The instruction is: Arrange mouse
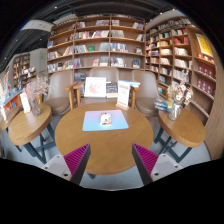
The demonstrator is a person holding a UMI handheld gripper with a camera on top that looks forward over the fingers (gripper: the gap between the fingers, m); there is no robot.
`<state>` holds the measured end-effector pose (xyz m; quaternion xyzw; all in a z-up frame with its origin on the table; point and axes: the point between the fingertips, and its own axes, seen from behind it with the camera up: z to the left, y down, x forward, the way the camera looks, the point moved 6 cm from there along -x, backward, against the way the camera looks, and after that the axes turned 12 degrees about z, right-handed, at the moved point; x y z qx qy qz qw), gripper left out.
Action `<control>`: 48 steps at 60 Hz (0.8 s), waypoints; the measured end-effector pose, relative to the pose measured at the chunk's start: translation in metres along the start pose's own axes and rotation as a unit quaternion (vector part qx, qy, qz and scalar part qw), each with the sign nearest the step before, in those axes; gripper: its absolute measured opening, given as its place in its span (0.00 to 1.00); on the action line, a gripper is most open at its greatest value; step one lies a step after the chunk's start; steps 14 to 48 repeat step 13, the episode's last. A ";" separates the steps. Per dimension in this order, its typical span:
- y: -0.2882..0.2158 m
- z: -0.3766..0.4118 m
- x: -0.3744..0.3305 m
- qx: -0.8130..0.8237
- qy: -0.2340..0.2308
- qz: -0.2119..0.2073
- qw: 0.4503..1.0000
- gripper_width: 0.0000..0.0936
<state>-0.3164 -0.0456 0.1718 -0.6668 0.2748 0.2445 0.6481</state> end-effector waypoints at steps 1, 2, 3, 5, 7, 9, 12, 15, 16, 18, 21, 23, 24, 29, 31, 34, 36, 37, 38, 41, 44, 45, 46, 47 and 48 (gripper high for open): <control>0.002 0.001 -0.001 0.001 -0.001 0.001 1.000 0.91; 0.004 0.000 -0.002 0.002 -0.002 0.001 1.000 0.91; 0.006 0.000 -0.003 0.002 -0.001 0.000 1.000 0.92; 0.009 0.000 -0.006 -0.001 -0.001 -0.002 1.000 0.91; 0.012 -0.001 -0.007 -0.005 -0.002 -0.002 1.000 0.91; 0.014 -0.001 -0.009 -0.007 -0.001 -0.003 1.000 0.91; 0.019 -0.001 -0.010 -0.008 0.000 0.001 1.000 0.91; 0.020 -0.002 -0.011 -0.008 -0.001 0.003 1.000 0.91; 0.020 -0.002 -0.011 -0.008 -0.001 0.003 1.000 0.91; 0.020 -0.002 -0.011 -0.008 -0.001 0.003 1.000 0.91; 0.020 -0.002 -0.011 -0.008 -0.001 0.003 1.000 0.91; 0.020 -0.002 -0.011 -0.008 -0.001 0.003 1.000 0.91; 0.020 -0.002 -0.011 -0.008 -0.001 0.003 1.000 0.91; 0.020 -0.002 -0.011 -0.008 -0.001 0.003 1.000 0.91; 0.020 -0.002 -0.011 -0.008 -0.001 0.003 1.000 0.91; 0.020 -0.002 -0.011 -0.008 -0.001 0.003 1.000 0.91; 0.020 -0.002 -0.011 -0.008 -0.001 0.003 1.000 0.91; 0.020 -0.002 -0.011 -0.008 -0.001 0.003 1.000 0.91; 0.020 -0.002 -0.011 -0.008 -0.001 0.003 1.000 0.91; 0.020 -0.002 -0.011 -0.008 -0.001 0.003 1.000 0.91; 0.020 -0.002 -0.011 -0.008 -0.001 0.003 1.000 0.91; 0.020 -0.002 -0.011 -0.008 -0.001 0.003 1.000 0.91; 0.020 -0.002 -0.011 -0.008 -0.001 0.003 1.000 0.91; 0.020 -0.002 -0.011 -0.008 -0.001 0.003 1.000 0.91; 0.020 -0.002 -0.011 -0.008 -0.001 0.003 1.000 0.91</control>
